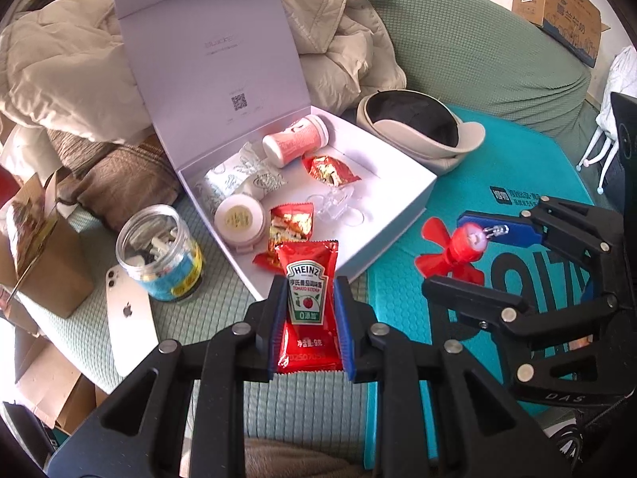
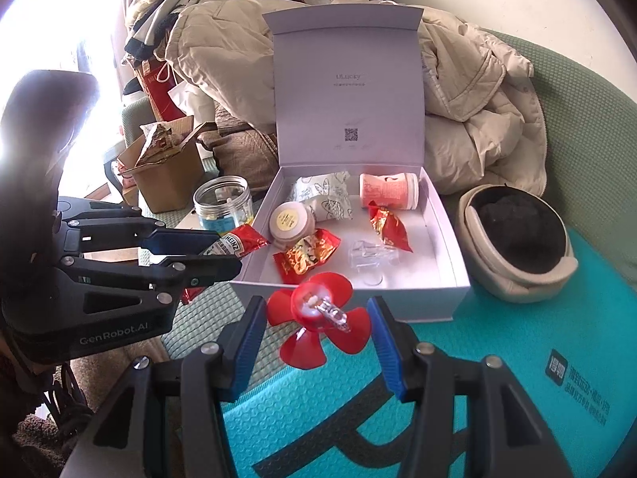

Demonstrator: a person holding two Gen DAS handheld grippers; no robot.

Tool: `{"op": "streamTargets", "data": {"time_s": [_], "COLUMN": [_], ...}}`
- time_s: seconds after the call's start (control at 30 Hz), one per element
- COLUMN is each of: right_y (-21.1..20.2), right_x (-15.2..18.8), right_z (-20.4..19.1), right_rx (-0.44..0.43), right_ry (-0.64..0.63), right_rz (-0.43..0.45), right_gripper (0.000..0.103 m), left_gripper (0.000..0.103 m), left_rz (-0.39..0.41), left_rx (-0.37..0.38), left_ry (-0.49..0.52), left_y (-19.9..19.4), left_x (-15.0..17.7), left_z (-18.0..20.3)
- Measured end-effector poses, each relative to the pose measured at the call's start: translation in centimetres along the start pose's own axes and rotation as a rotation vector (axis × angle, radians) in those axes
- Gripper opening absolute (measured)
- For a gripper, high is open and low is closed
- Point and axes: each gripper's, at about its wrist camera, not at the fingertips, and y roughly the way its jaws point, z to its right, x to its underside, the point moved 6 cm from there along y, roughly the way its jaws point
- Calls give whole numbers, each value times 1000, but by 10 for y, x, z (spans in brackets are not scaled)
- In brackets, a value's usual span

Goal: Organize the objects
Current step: 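Lift the ketchup packet and pinwheel and carry both over the lavender box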

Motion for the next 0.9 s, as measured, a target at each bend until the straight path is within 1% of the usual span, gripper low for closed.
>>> {"op": "streamTargets", "data": {"time_s": [0.33,0.53,0.73,0.83,0.9], "right_y": [24,39,50,57,62], "right_x": [-31,-43,-54,-61,-65], "right_z": [27,40,49,53,57], "right_rx": [50,69,70,59,63], "right_ry": [-49,-62,-68,-68,-71], "right_rz": [-20,-35,-29,-32,-37], "right_gripper": [53,53,53,53,53], "left_gripper": [22,22,22,22,22], "left_rz": [5,4,9,26,24], "left_rx": [6,16,13,7,19], "left_ry": [17,28,31,13,8], "left_y": [23,38,49,55,60], "left_x": [-33,-48,-64,-73,-77], "left_z": [-5,-6,-13,-20,-20]}}
